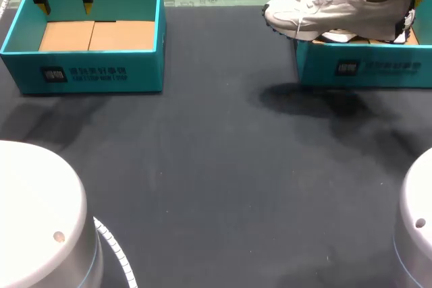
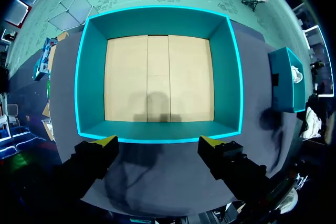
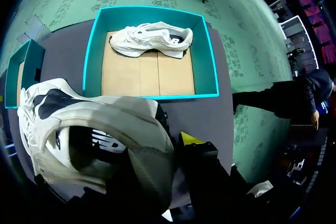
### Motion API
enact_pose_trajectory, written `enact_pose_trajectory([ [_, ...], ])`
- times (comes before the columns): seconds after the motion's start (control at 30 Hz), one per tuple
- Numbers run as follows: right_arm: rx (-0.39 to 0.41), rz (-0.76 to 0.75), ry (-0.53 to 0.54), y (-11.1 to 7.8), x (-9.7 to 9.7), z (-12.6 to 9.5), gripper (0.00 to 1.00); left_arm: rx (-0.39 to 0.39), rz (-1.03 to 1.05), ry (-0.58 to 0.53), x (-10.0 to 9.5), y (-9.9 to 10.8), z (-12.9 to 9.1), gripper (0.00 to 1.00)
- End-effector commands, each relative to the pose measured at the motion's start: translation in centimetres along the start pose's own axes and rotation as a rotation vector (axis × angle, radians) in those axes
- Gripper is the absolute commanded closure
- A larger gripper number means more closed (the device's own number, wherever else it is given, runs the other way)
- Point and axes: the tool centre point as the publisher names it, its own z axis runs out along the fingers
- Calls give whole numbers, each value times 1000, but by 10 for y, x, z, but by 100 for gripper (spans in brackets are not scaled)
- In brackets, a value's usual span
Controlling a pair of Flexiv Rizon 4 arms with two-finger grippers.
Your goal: Take the shoe out of the shoebox, open the shoe tongue, remove and reinsert the insole, then place the shoe into the shoebox
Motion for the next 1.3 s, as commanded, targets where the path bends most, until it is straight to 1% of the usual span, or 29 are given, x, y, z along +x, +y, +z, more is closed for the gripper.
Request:
enact_pose_trajectory([
  [0.03,-23,1,8,-5,-3,-1,100,0,0,-1,0,0,-1,0],
  [0.3,-23,1,8,-5,-3,-1,100,0,0,-1,0,0,-1,0],
  [0.33,-27,-4,-13,-6,-1,-6,100,0,0,-1,0,0,-1,0],
  [0.4,-36,-13,-29,-20,8,-13,100,0,0,-1,0,0,-1,0],
  [0.5,-47,-16,-42,-46,16,-16,100,0,0,-1,0,0,-1,0],
  [0.57,-33,-12,-66,-62,23,-16,100,0,0,-1,0,0,-1,0],
  [0.63,-32,-2,-55,-82,30,-17,100,0,0,-1,0,0,-1,0],
  [0.67,-29,-6,-71,-90,36,-17,100,0,0,-1,0,0,-1,0],
  [0.73,-35,-13,-54,-106,49,-17,100,0,0,-1,0,0,-1,0],
  [0.77,-32,-16,-73,-112,57,-17,100,0,0,-1,0,0,-1,0],
  [0.9,-38,-17,-85,-135,81,-13,100,0,0,-1,0,0,-1,0],
  [0.97,-38,-46,-103,-147,95,-10,100,0,0,-1,0,0,-1,0],
  [1.03,-26,-55,-80,-159,104,-7,100,0,0,-1,0,0,-1,0],
  [1.07,-9,-56,-69,-165,108,-5,100,0,0,-1,0,0,-1,0],
  [1.13,14,-81,-10,-176,118,-1,100,0,0,-1,0,0,-1,0],
  [1.3,14,-81,-10,-176,118,-1,100,0,0,-1,0,0,-1,0],
])
